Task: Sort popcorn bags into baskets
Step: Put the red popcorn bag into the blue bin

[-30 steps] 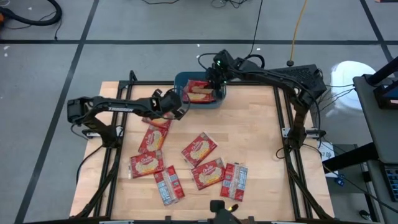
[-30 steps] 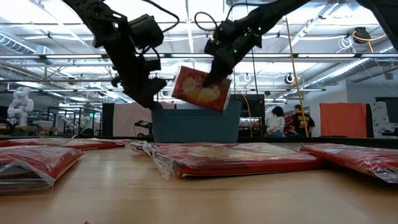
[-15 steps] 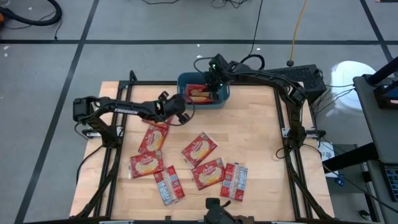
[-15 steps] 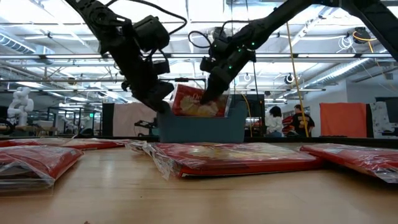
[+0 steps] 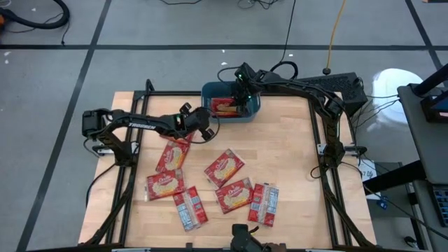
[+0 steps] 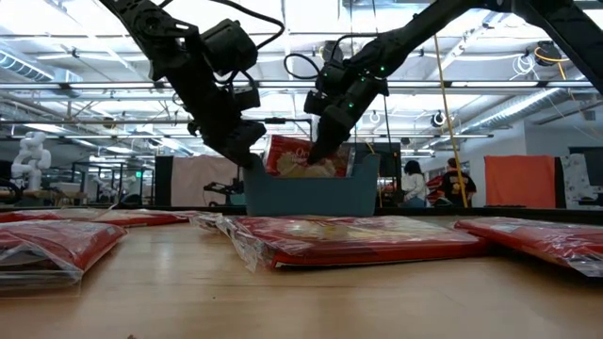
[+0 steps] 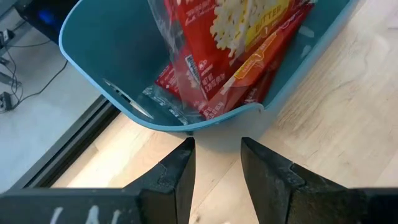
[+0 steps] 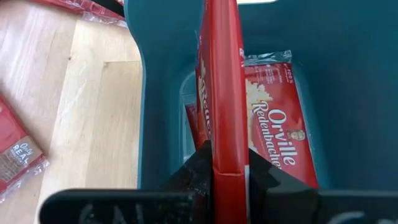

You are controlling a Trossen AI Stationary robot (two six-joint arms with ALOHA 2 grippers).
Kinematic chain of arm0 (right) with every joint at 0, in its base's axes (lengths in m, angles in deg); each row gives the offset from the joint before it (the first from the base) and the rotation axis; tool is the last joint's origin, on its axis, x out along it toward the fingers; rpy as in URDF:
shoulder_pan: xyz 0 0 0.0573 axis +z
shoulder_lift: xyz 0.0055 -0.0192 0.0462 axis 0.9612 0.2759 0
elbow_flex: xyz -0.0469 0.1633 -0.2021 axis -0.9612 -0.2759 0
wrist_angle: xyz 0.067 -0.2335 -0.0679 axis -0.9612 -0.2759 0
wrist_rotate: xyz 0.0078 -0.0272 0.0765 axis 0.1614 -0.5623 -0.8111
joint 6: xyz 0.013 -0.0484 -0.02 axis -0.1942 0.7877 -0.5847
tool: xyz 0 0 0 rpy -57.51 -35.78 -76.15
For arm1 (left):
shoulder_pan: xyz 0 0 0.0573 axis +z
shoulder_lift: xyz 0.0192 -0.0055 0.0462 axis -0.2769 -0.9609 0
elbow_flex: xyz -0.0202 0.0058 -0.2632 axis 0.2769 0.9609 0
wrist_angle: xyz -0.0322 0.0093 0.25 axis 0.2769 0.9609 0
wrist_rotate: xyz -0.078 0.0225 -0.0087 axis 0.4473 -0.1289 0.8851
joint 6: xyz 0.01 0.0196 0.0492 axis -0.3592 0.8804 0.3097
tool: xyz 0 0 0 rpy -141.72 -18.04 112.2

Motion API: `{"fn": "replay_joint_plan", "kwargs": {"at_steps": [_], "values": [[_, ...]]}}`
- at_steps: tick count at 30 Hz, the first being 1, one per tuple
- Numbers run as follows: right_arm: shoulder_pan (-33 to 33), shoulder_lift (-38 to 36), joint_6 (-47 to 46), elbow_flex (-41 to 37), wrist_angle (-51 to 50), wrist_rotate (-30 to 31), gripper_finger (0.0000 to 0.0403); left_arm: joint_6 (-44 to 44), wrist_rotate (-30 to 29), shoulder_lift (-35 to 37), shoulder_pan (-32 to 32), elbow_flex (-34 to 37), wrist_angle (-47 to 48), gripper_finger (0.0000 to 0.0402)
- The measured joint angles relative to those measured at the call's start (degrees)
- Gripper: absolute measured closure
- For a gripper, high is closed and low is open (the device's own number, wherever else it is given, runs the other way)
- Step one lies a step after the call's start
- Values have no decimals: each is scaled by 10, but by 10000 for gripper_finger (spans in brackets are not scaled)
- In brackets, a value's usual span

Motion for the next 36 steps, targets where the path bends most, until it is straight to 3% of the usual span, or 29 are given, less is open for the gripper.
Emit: {"fn": "replay_joint_plan", "kwargs": {"at_steps": [6,13,19,23,31,36], "values": [[1,2,3,0,4,1,359,0,0,0,0,0,-4,268],[0,2,16,0,17,3,320,-2,0,0,0,0,-5,268],[1,2,28,0,39,76,284,-2,0,0,0,0,-5,268],[1,2,28,0,46,79,270,-2,0,0,0,0,-5,268],[22,-2,-16,0,19,75,280,-2,-1,1,-6,0,-2,268],[36,-1,-13,-7,-2,75,316,-1,0,1,-16,0,-5,268]]}}
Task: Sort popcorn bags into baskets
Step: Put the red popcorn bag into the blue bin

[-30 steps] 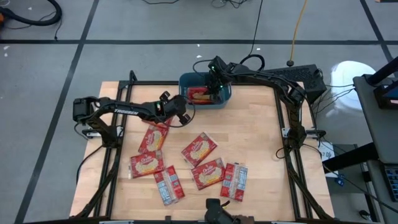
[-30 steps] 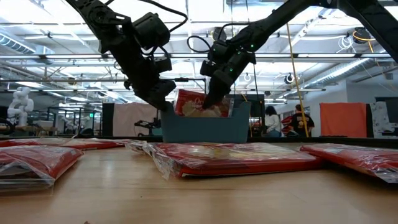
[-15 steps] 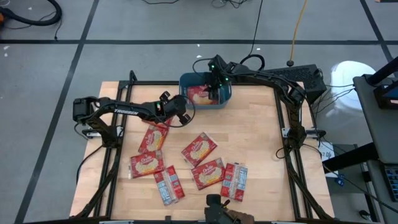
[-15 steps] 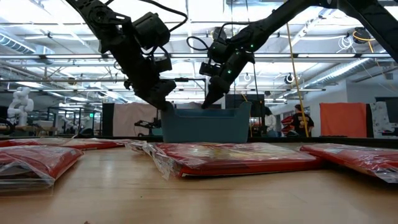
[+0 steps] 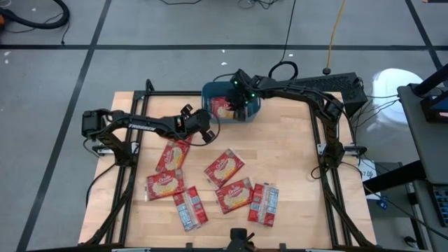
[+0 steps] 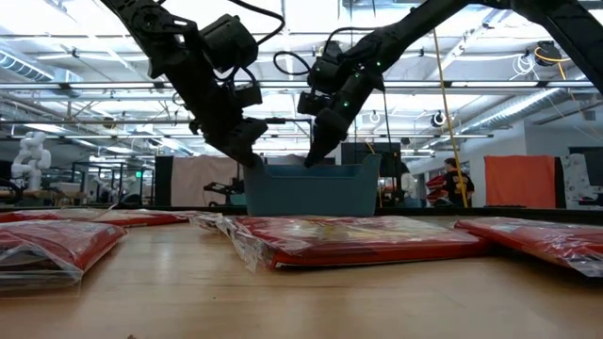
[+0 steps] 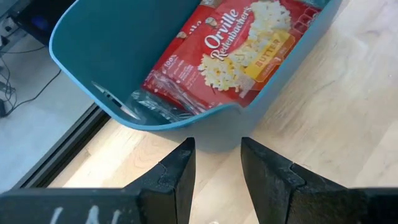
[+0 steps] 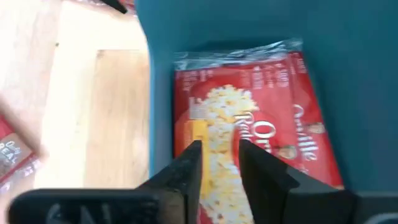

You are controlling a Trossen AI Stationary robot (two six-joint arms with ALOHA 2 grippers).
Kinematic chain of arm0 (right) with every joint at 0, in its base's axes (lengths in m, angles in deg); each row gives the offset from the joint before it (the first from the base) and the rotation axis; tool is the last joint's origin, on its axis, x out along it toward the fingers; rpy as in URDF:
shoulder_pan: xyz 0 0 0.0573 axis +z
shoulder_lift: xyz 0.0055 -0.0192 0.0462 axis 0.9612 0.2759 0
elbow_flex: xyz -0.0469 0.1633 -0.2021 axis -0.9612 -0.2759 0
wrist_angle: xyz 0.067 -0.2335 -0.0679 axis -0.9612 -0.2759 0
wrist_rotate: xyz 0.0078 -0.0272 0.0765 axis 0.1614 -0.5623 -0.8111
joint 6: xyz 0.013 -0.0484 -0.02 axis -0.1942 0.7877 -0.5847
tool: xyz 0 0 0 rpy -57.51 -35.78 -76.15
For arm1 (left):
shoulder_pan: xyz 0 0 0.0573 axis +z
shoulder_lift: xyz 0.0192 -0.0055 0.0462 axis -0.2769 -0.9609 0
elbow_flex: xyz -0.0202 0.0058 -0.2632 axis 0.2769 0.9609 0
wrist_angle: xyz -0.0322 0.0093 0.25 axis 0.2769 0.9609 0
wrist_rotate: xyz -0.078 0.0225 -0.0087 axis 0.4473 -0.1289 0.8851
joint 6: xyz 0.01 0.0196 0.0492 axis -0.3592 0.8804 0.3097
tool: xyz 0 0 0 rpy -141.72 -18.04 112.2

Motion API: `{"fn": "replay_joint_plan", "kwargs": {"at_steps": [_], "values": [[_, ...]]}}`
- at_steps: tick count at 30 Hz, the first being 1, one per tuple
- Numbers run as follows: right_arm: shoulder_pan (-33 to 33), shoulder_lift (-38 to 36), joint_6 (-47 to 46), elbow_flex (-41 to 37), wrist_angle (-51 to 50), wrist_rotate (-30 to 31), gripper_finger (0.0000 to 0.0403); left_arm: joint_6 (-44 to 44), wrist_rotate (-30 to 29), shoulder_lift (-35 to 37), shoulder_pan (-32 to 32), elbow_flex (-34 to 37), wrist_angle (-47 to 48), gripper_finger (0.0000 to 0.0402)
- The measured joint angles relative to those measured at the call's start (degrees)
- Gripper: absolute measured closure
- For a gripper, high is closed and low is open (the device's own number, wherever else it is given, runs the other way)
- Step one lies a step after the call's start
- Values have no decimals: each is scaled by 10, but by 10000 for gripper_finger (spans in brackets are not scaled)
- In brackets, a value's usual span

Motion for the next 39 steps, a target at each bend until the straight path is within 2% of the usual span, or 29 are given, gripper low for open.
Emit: {"fn": "replay_joint_plan", "kwargs": {"at_steps": [7,10,20,23,28,36,39], "values": [[-17,4,-50,-50,72,-1,387,-4,0,0,-8,0,-2,268],[-30,4,-51,-69,74,-1,400,-4,0,0,-12,0,-6,268],[-50,4,-45,-148,168,-14,390,-8,0,0,-18,0,-22,268],[-50,4,-50,-163,203,9,390,-9,1,0,-18,0,-29,268],[-54,4,-57,-164,247,49,390,-5,7,0,-18,0,-39,268],[-70,4,-83,-164,290,63,390,-5,16,0,-18,0,-44,268],[-72,4,-95,-164,299,41,390,-8,16,0,-19,0,-43,268]]}}
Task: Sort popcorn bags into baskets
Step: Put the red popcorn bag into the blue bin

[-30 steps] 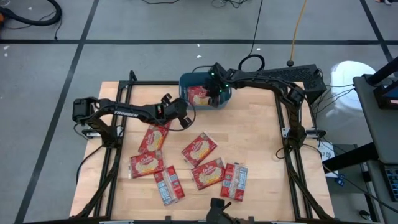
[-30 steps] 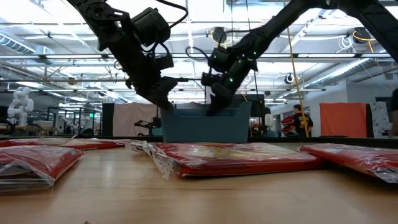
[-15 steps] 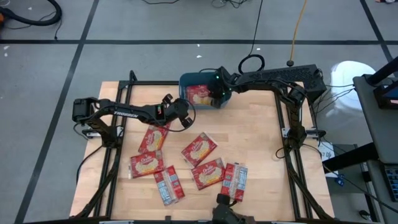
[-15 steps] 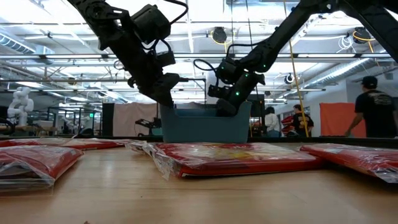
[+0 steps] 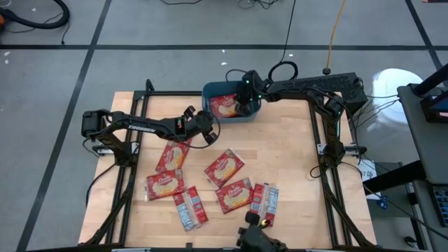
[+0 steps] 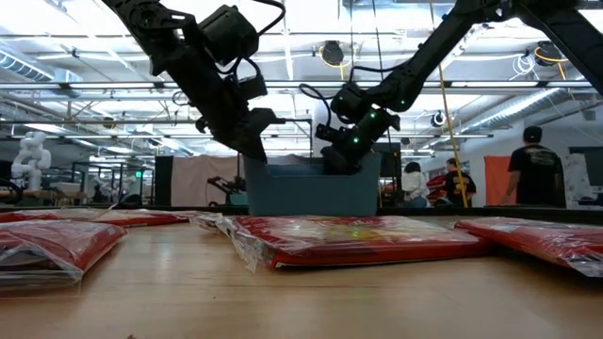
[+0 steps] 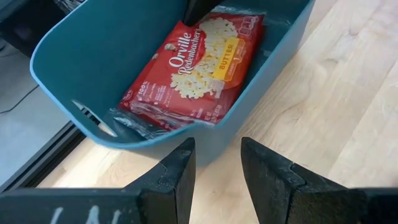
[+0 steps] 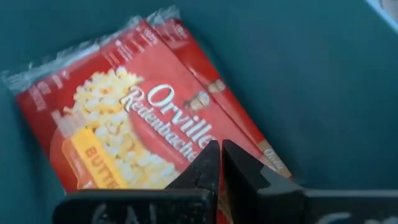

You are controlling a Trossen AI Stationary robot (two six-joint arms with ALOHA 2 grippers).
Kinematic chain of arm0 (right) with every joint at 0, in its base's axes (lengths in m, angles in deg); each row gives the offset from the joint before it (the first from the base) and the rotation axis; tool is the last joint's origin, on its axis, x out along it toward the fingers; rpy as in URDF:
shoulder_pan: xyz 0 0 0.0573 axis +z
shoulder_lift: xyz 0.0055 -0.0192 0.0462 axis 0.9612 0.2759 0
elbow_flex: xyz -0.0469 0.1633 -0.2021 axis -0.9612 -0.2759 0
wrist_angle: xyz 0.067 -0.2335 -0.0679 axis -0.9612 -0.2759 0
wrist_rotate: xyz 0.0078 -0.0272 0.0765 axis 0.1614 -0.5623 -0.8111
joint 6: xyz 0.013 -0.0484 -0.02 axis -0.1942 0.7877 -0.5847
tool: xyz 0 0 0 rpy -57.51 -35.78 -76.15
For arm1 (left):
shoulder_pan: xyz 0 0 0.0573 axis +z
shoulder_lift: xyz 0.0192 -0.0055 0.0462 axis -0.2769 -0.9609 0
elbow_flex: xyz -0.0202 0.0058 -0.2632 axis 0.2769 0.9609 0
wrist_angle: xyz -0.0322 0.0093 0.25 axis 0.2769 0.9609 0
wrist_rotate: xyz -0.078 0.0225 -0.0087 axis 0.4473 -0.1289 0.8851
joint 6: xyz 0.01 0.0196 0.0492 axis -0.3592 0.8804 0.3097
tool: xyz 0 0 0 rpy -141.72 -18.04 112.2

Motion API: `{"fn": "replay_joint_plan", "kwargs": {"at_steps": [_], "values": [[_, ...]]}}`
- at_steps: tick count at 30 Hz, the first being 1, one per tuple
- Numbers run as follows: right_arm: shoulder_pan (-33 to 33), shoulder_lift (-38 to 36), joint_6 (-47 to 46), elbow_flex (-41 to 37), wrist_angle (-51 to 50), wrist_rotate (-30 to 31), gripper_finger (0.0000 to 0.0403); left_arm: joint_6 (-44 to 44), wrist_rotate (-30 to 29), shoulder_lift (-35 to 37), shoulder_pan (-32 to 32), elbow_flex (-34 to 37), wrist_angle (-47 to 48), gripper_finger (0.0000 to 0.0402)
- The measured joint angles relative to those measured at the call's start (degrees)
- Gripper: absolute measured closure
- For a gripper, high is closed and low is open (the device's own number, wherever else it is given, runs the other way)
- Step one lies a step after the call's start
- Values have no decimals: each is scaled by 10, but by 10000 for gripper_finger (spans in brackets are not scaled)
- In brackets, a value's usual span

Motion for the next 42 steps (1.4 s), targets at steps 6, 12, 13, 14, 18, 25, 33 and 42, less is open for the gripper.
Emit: {"fn": "replay_joint_plan", "kwargs": {"at_steps": [6,12,13,14,18,25,33,42], "values": [[24,-6,-20,0,7,-39,390,-2,0,0,-11,0,1,268],[67,-22,-25,-1,-5,-28,390,17,0,2,-24,0,-1,268],[73,-31,-29,-1,-6,-23,390,23,0,7,-28,0,0,268],[79,-42,-31,-1,-14,-21,390,30,0,13,-33,1,0,268],[102,-108,-46,-1,-120,-22,390,66,2,60,-45,1,-9,268],[181,-323,-78,-142,-166,29,390,138,167,137,-1,-16,1,323],[297,-529,-181,-413,54,164,390,226,213,62,71,-156,112,394],[372,-577,-196,-515,77,290,390,319,271,-148,152,-339,257,399]]}}
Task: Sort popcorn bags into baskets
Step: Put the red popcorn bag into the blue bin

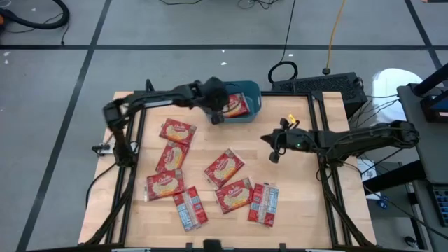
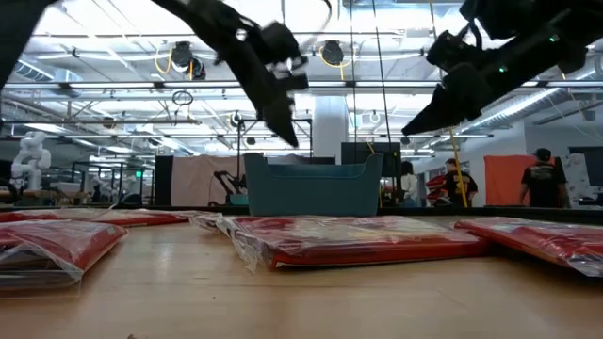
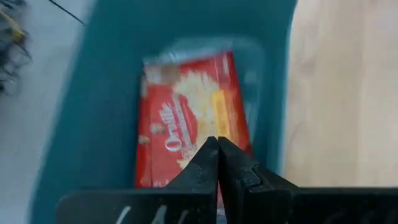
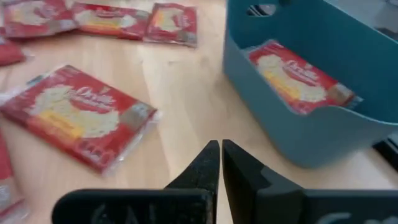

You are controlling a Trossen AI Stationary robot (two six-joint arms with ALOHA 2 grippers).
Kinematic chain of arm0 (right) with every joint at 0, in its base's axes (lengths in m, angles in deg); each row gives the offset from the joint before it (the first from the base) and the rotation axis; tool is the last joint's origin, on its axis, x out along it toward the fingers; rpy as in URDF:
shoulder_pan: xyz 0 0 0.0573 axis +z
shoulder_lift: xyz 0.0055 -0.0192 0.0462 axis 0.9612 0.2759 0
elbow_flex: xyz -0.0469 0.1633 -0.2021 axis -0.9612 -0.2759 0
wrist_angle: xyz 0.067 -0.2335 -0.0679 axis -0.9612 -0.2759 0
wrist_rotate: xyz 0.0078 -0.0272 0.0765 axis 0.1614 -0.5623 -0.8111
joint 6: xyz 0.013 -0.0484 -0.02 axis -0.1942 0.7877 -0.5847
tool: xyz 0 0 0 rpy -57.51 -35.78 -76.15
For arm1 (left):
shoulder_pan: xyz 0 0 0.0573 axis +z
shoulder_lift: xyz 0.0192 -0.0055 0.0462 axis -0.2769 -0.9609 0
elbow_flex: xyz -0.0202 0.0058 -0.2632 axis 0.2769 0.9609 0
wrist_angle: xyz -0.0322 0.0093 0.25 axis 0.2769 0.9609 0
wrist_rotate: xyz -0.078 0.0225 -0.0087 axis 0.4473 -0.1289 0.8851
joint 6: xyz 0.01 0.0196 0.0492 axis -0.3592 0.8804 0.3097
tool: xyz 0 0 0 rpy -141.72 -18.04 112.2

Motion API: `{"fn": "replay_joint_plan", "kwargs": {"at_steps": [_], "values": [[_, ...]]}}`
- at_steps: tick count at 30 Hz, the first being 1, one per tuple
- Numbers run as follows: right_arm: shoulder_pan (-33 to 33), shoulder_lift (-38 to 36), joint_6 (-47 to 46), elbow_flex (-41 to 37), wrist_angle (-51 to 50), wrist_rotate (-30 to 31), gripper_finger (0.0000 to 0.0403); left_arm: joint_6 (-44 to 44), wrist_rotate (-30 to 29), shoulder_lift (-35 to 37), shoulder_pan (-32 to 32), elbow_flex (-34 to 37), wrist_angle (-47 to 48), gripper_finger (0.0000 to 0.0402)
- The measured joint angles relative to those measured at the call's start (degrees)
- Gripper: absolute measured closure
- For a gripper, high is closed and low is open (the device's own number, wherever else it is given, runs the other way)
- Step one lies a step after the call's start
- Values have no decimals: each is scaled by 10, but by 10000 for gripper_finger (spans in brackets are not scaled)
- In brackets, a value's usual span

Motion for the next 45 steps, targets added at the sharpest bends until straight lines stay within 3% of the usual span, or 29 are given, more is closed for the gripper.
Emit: {"fn": "replay_joint_plan", "kwargs": {"at_steps": [8,14,21,27,38,41,45], "values": [[30,0,-14,-52,31,0,390,36,-5,-145,33,-140,116,399],[46,1,-15,-95,127,0,390,43,-8,-182,51,-168,149,396],[50,1,-15,-104,155,1,390,52,-12,-200,66,-168,154,397],[50,1,-15,-104,157,1,390,28,-104,-204,68,-168,128,399],[53,1,-43,-104,149,3,390,-12,-110,-185,48,-167,119,395],[60,1,-47,-104,151,3,390,-5,-95,-166,33,-167,115,398],[67,1,-47,-104,157,3,390,91,-5,-162,9,-167,112,392]]}}
